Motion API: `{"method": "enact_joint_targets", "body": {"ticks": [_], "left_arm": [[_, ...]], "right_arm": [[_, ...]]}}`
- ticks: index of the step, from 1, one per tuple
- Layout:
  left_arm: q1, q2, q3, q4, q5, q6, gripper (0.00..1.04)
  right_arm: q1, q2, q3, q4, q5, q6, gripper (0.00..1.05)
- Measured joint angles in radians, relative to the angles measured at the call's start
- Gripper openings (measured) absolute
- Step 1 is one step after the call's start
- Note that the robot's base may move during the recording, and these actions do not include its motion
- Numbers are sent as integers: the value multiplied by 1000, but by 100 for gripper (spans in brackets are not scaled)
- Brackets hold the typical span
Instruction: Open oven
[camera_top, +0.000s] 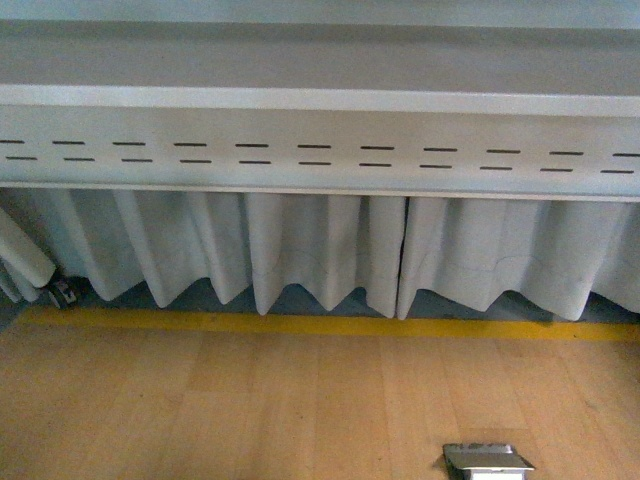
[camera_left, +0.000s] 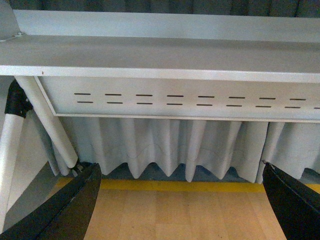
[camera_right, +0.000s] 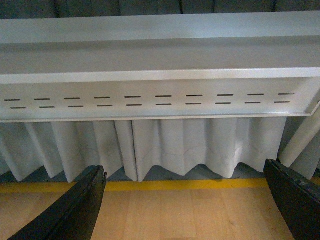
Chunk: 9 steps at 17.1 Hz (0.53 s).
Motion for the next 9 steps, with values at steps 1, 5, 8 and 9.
{"method": "enact_joint_targets", "body": {"ticks": [1, 5, 8, 9], "left_arm": [[0, 0, 0, 0, 0, 0, 98], [0, 0, 0, 0, 0, 0, 98], [0, 0, 0, 0, 0, 0, 98], [0, 0, 0, 0, 0, 0, 98]], "right_arm": [[0, 0, 0, 0, 0, 0, 98], [0, 0, 0, 0, 0, 0, 98], [0, 0, 0, 0, 0, 0, 98], [0, 0, 0, 0, 0, 0, 98]]}}
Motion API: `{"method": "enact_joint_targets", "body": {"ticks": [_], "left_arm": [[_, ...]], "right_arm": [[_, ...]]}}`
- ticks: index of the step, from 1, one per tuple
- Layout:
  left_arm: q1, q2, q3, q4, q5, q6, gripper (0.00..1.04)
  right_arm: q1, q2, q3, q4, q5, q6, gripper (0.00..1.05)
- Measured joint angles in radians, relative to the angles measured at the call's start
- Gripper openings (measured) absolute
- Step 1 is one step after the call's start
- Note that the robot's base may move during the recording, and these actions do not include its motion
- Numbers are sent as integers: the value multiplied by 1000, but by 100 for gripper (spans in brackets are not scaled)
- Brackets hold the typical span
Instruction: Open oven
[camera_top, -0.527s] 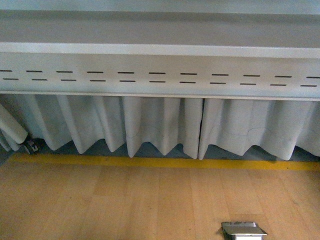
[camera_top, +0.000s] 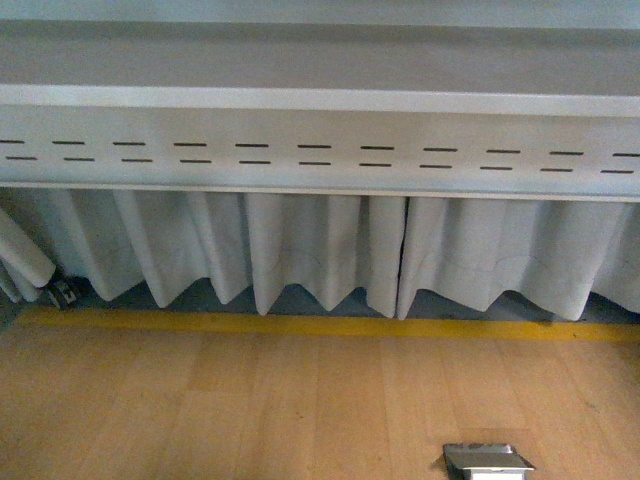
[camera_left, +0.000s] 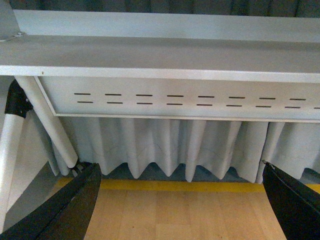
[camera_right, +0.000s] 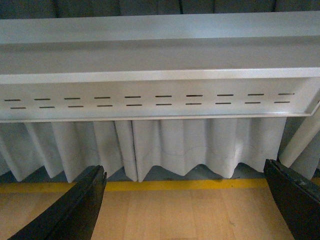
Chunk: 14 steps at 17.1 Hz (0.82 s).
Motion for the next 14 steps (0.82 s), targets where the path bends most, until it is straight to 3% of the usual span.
{"method": "enact_joint_targets", "body": {"ticks": [14], "left_arm": [[0, 0, 0, 0, 0, 0, 98]], "right_arm": [[0, 0, 0, 0, 0, 0, 98]]}}
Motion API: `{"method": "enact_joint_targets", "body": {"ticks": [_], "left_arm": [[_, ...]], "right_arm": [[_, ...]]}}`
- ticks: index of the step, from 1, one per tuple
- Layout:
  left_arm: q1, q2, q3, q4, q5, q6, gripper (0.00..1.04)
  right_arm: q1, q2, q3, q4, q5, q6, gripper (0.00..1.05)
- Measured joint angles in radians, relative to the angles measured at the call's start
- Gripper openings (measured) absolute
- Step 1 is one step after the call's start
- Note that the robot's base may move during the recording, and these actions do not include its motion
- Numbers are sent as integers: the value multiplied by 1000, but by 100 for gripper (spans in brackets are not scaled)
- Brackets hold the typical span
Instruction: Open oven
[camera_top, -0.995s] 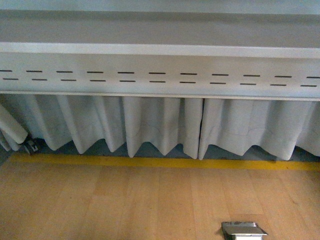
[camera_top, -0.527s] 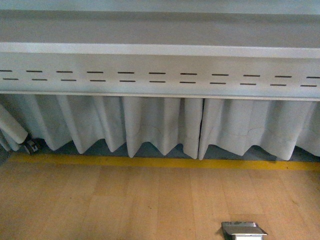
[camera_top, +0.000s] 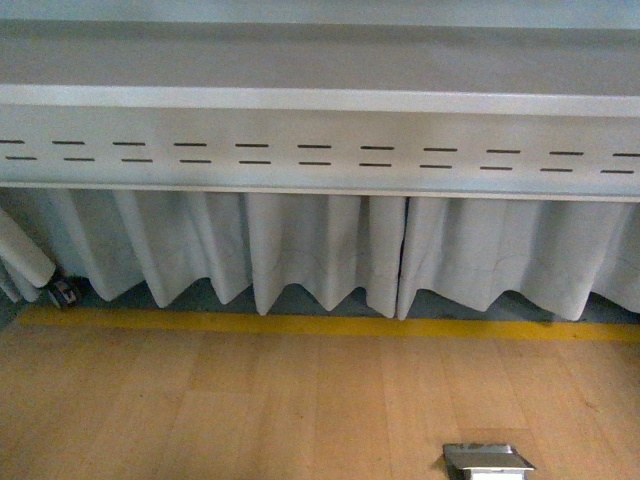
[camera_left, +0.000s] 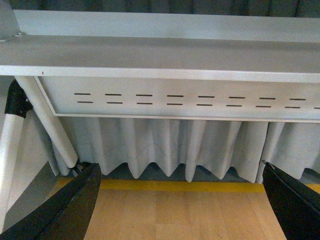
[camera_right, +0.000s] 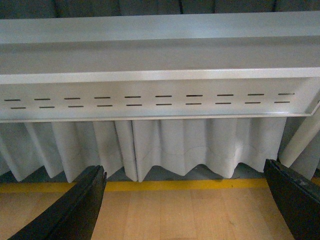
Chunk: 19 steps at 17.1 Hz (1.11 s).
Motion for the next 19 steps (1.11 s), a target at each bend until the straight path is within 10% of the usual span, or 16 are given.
{"method": "enact_joint_targets", "body": {"ticks": [19], "left_arm": [[0, 0, 0, 0, 0, 0, 98]], "right_arm": [[0, 0, 0, 0, 0, 0, 98]]}}
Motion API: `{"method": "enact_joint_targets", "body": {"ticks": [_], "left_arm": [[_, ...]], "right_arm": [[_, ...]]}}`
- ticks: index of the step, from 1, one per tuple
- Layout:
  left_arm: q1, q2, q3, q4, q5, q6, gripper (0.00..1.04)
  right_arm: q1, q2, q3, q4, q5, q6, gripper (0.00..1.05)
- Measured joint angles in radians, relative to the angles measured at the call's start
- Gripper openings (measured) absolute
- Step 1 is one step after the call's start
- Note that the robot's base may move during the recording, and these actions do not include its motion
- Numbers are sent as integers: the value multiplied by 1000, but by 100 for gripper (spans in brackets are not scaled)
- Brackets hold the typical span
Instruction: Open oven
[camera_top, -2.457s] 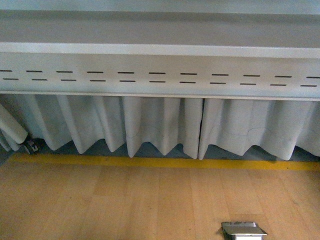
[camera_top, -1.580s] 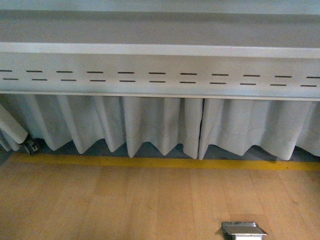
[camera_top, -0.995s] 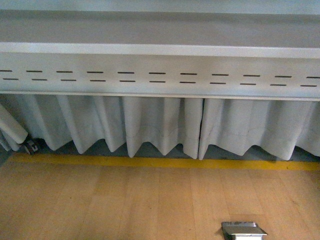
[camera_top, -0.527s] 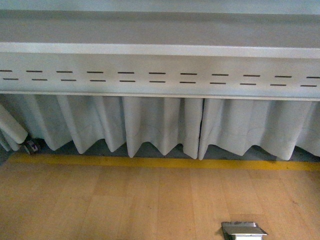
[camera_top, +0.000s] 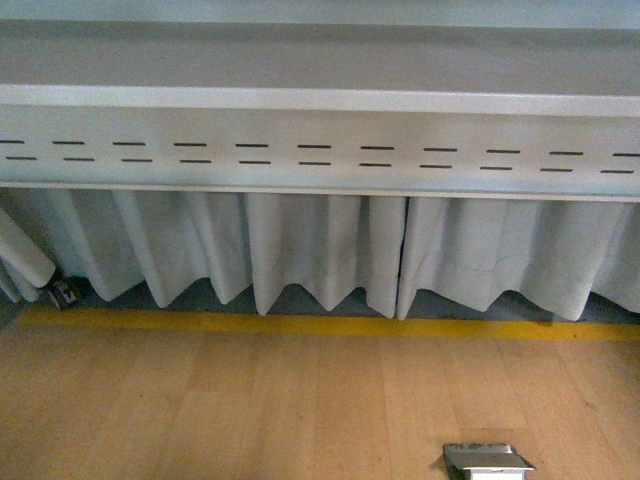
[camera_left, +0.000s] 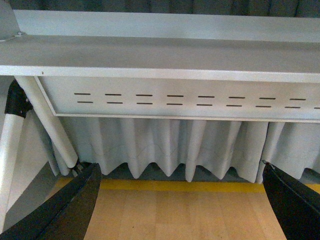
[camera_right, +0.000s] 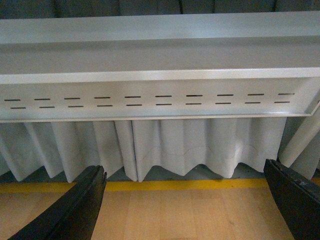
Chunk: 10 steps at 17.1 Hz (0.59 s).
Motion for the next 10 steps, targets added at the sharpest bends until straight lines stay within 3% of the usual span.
{"method": "enact_joint_targets", "body": {"ticks": [10], "left_arm": [[0, 0, 0, 0, 0, 0, 98]], "right_arm": [[0, 0, 0, 0, 0, 0, 98]]}}
